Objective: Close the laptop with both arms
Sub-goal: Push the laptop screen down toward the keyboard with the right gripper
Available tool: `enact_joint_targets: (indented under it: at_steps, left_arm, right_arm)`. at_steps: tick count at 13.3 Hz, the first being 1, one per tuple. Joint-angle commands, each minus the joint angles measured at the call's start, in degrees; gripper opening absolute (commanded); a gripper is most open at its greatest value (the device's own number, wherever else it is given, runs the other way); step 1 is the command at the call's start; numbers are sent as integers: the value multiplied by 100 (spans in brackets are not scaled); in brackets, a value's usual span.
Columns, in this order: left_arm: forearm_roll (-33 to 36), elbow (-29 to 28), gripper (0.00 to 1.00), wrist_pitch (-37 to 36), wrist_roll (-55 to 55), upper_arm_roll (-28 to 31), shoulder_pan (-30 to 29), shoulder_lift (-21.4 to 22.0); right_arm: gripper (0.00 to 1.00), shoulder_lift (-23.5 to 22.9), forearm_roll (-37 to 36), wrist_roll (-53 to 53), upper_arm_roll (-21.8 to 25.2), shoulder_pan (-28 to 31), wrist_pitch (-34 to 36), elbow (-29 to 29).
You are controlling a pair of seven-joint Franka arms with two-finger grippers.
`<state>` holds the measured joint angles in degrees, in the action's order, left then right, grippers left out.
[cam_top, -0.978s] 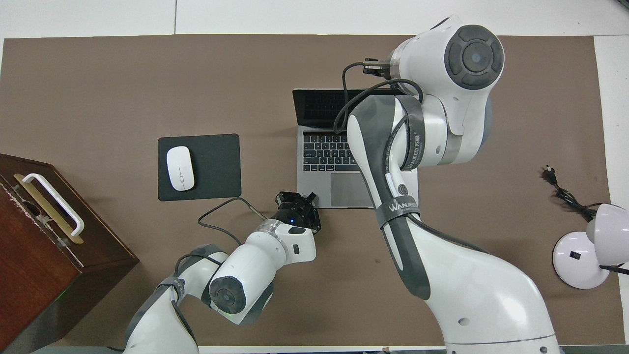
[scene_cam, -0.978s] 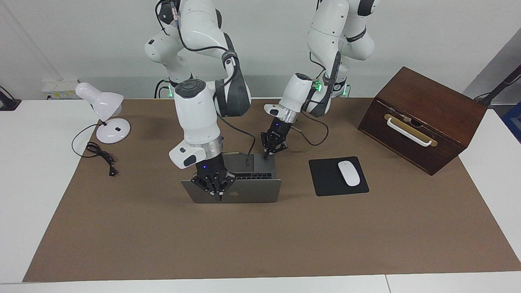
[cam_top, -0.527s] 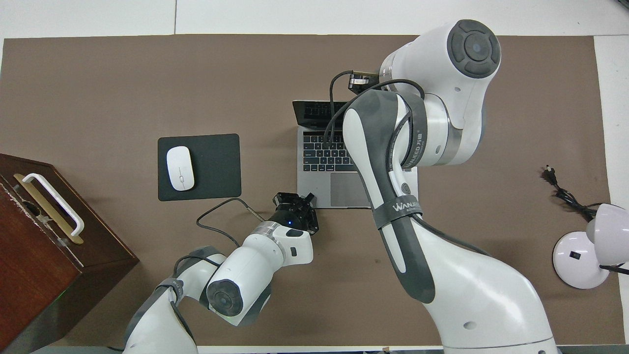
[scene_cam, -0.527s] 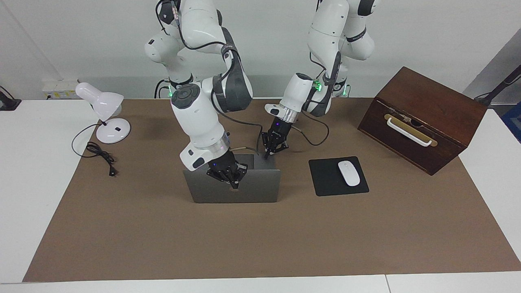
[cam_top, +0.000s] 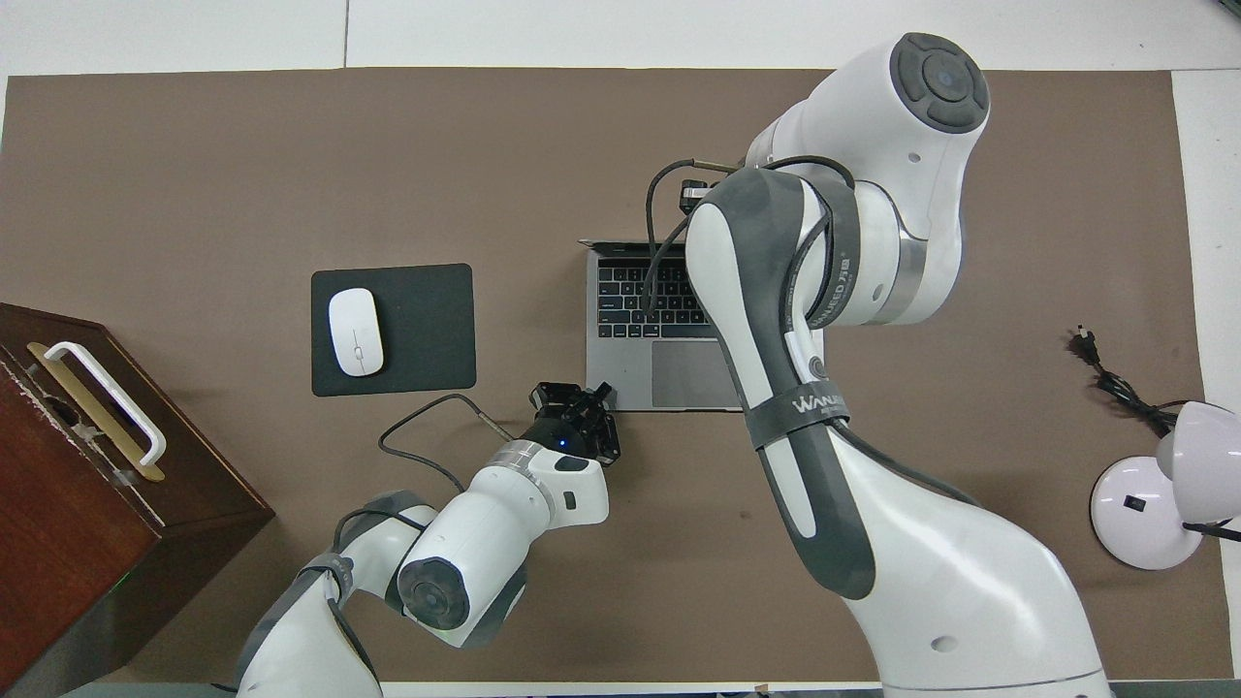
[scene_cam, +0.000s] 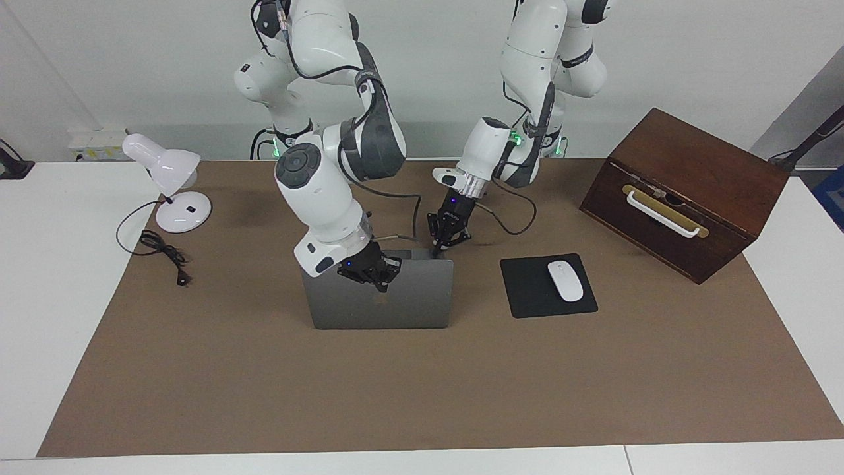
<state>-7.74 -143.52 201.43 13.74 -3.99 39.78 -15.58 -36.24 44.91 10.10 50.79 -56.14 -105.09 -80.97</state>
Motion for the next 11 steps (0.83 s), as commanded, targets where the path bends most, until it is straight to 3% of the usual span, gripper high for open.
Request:
enact_joint_targets:
  at_steps: [1,11]
  left_arm:
    - [-52,-352,0,-77,164,48,-66,-42]
    - [-61,-502,0,-86,-161,39,13,-50]
  right_arm:
    - [0,266,149,45,-8,-64,339,-366]
    - [0,583,79,36,18,-336,331,-1404]
